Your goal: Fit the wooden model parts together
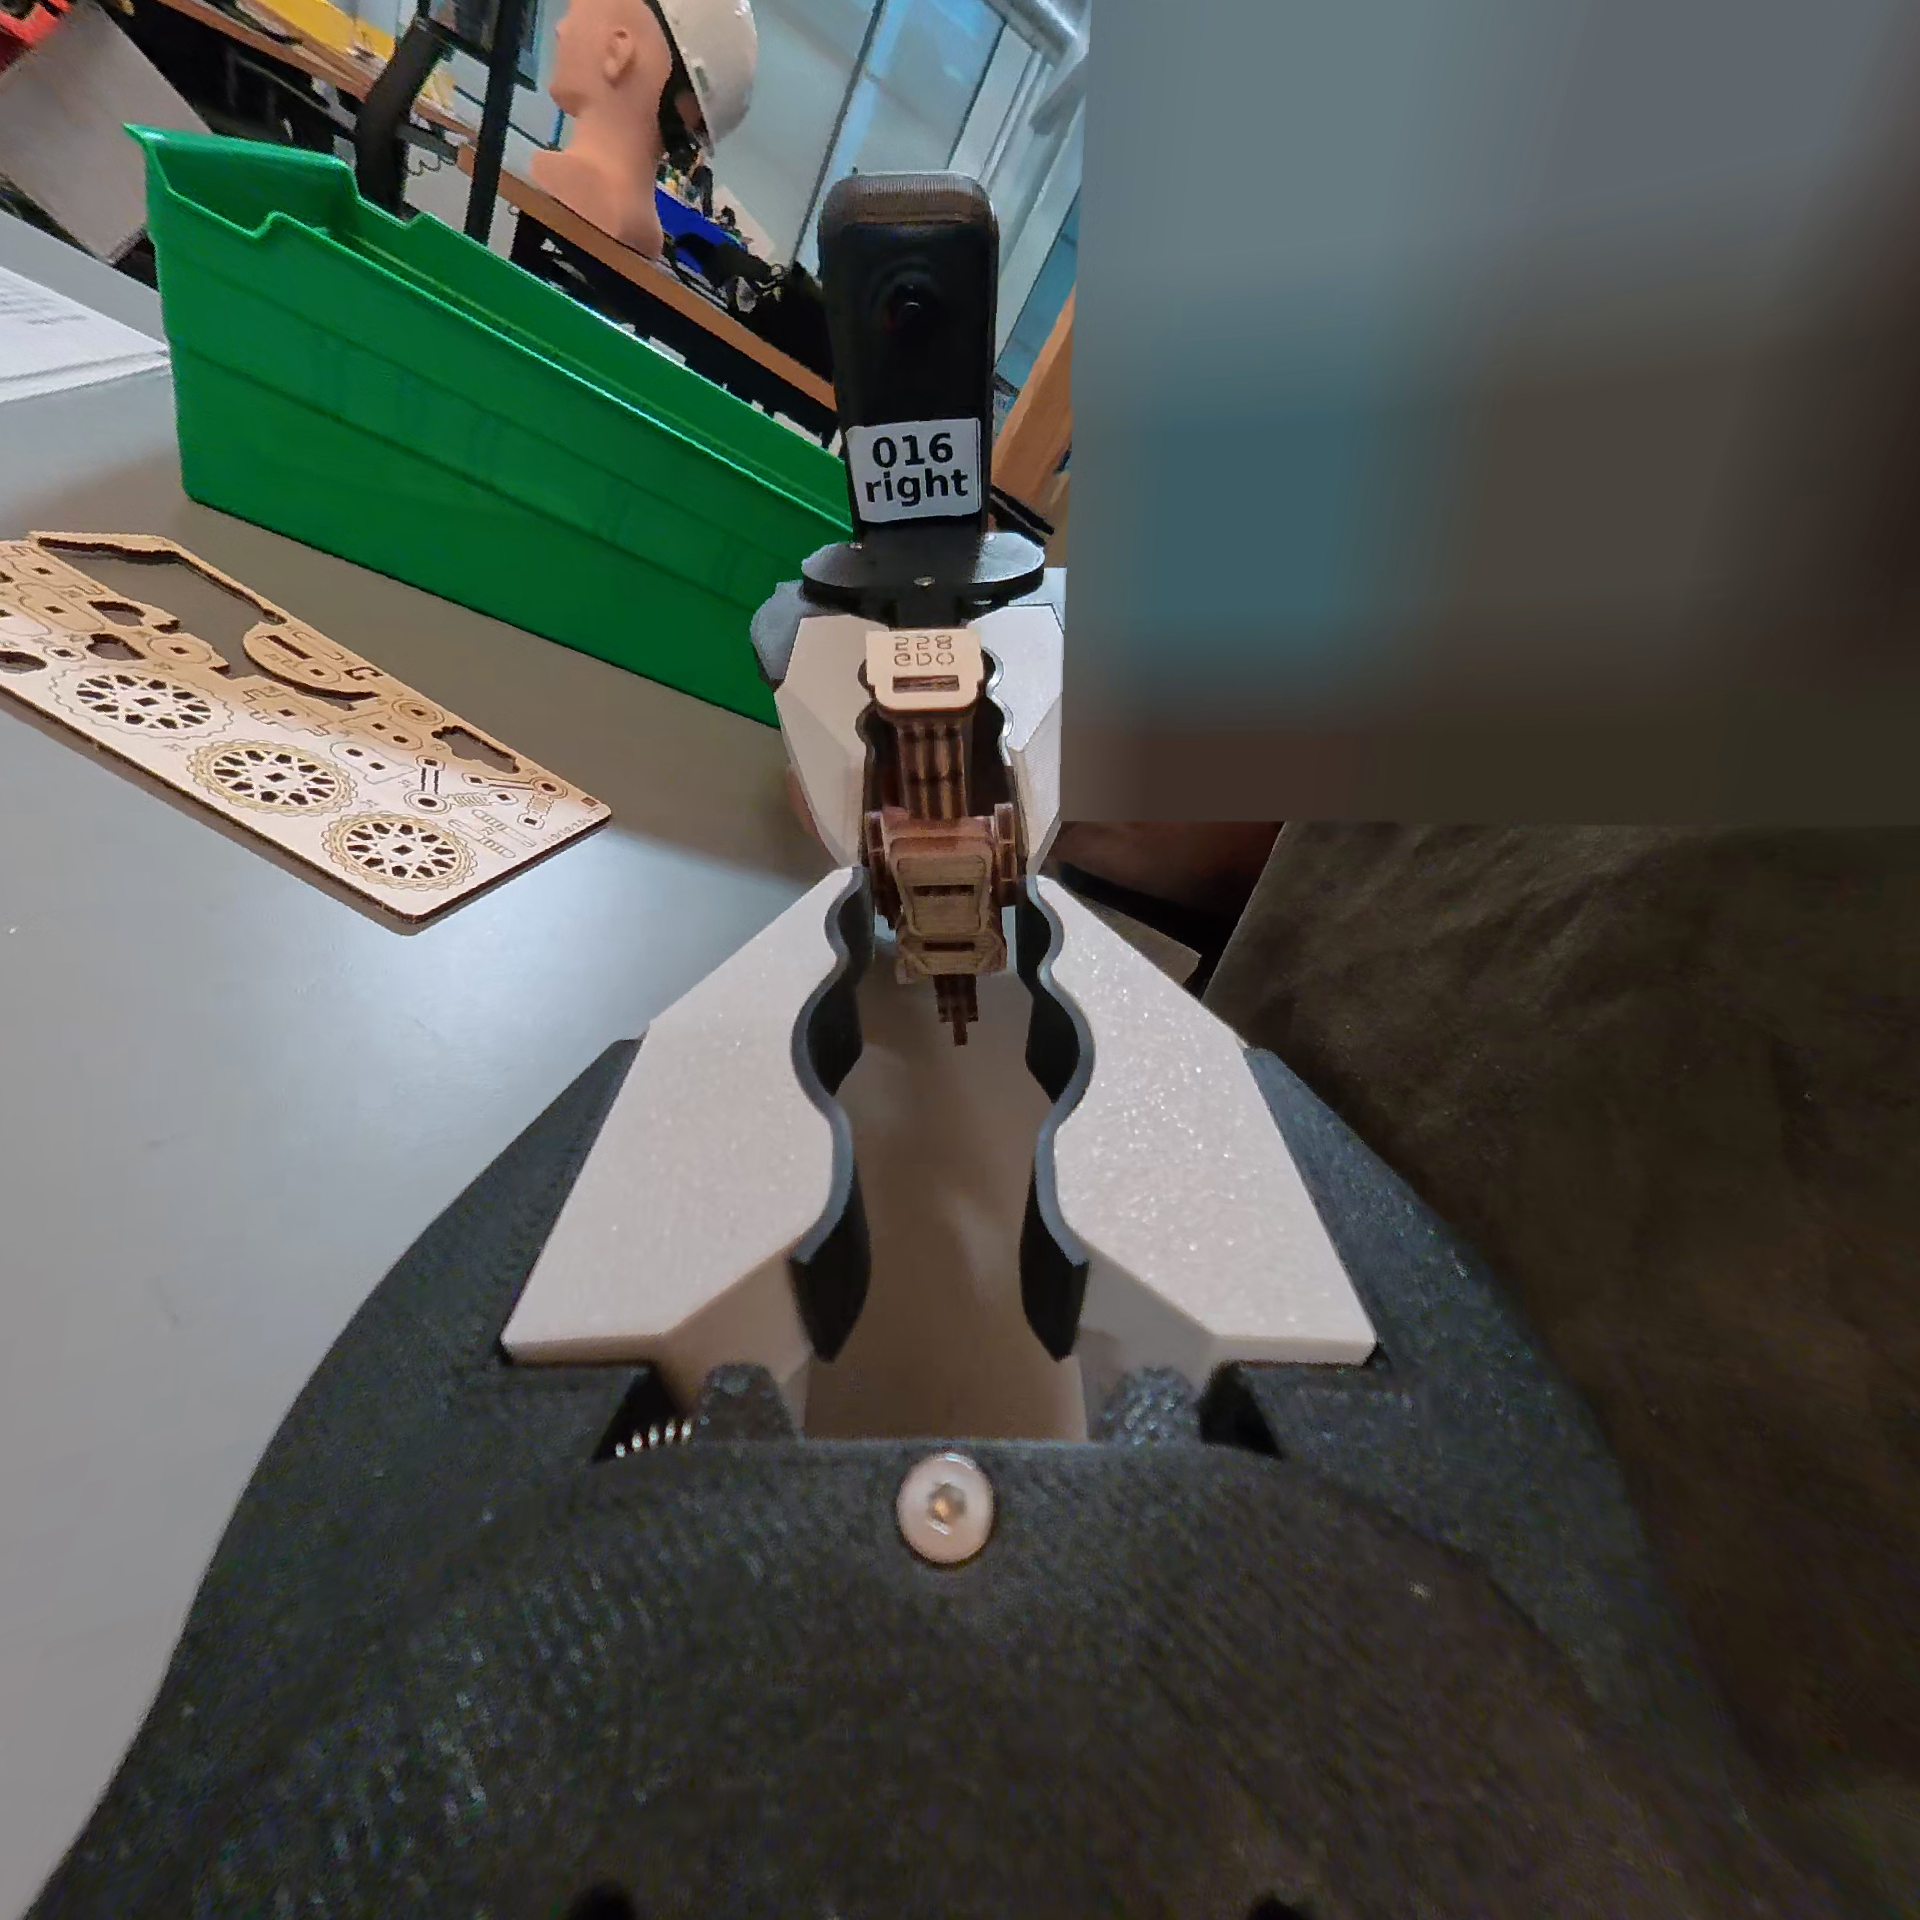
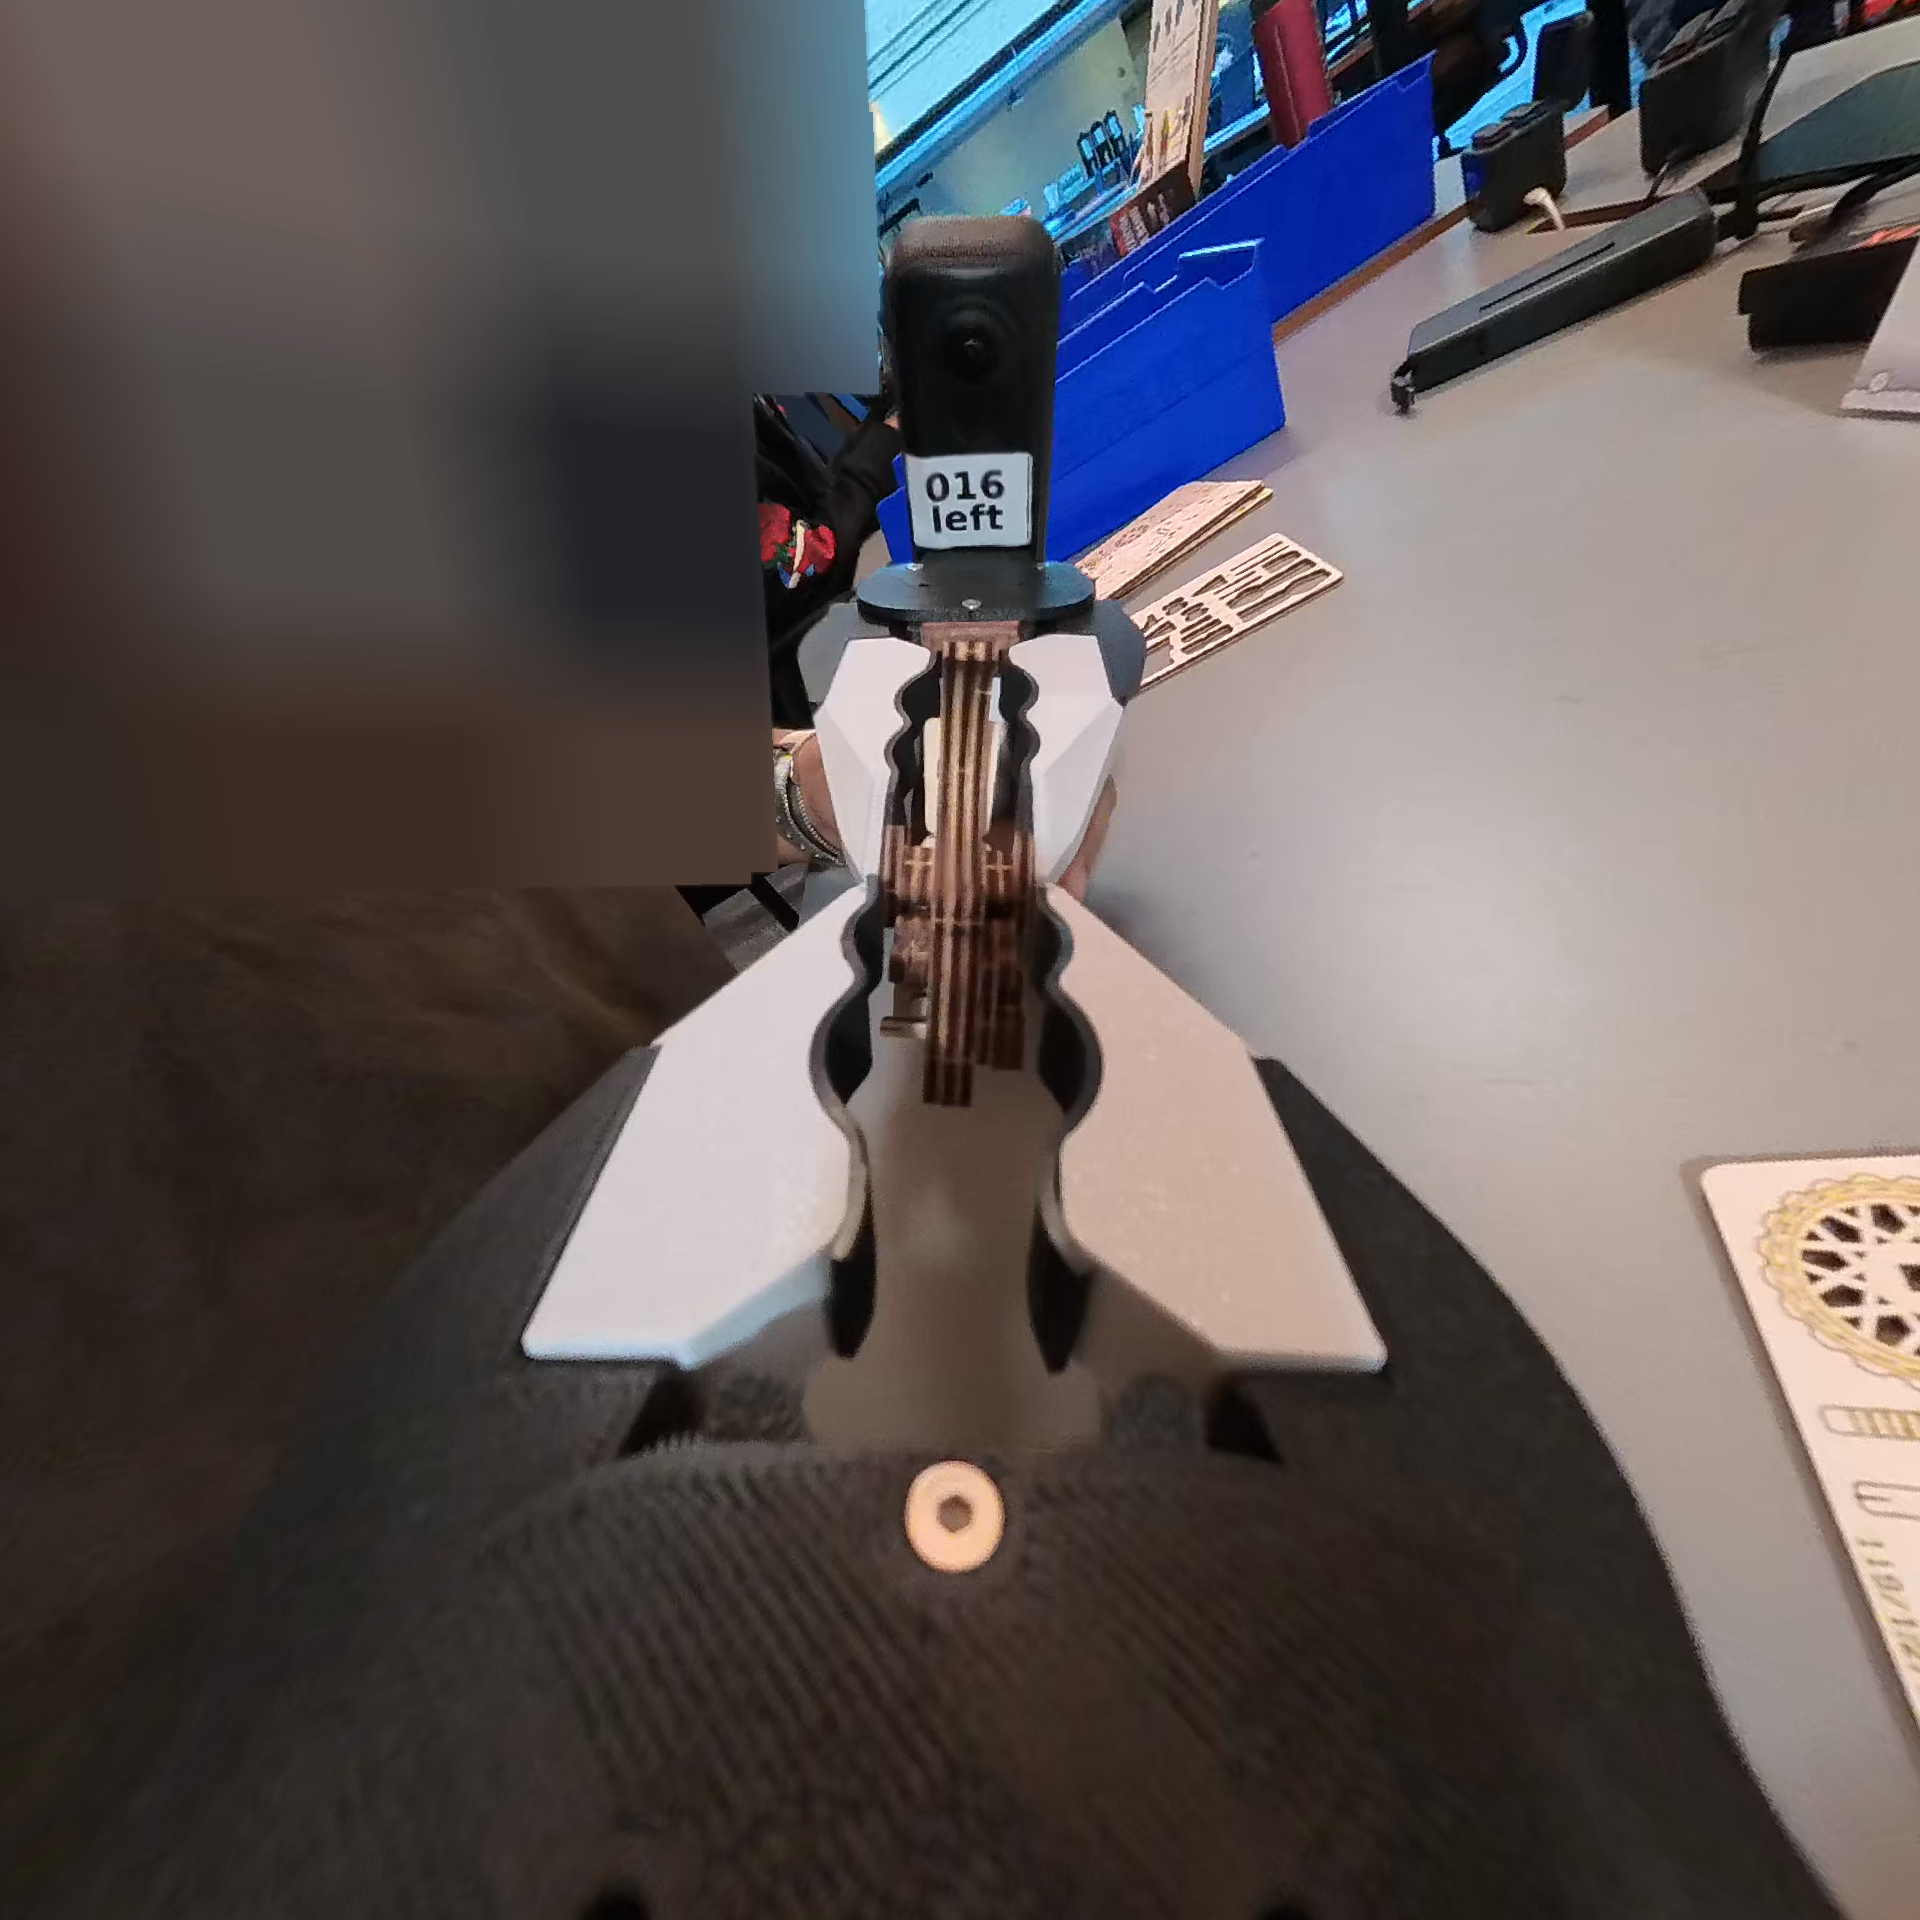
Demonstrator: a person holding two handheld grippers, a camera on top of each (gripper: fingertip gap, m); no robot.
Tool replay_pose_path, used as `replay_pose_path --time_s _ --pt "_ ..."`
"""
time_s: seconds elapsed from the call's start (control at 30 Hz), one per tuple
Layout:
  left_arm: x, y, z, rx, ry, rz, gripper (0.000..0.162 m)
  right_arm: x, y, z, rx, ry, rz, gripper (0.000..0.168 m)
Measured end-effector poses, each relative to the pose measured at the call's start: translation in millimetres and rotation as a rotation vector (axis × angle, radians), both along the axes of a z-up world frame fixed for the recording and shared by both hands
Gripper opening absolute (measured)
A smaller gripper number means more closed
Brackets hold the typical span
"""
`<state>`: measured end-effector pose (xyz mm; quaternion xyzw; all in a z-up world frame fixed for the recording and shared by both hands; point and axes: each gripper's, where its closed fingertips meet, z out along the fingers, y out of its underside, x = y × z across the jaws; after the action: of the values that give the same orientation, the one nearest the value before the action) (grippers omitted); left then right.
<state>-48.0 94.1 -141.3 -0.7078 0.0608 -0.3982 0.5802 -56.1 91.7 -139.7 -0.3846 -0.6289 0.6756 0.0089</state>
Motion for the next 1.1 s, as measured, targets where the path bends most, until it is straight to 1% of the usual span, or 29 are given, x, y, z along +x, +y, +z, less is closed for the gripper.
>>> replay_pose_path --time_s 0.2,0.57,0.87,0.97,1.1 --pt "-1.0 1.9 1.4 0.023 -0.011 0.023 0.027 -1.1 1.5 0.7 0.028 0.007 -0.019 0.026" --pt "-1.4 0.6 2.0 0.02 -0.021 0.009 0.026 -1.0 -0.4 0.8 0.037 0.01 -0.019 0.026" --pt "-0.9 0.7 4.9 0.029 0.014 0.021 0.027 -0.4 -0.3 3.9 0.075 0.031 -0.027 0.026" --pt "-2.5 0.5 4.6 0.029 0.003 0.022 0.027 -2.3 -0.6 3.2 0.056 0.031 -0.035 0.026" --pt "-7.8 0.5 6.8 0.037 -0.038 0.032 0.027 -7.4 0.6 6.6 0.045 0.099 -0.081 0.027"
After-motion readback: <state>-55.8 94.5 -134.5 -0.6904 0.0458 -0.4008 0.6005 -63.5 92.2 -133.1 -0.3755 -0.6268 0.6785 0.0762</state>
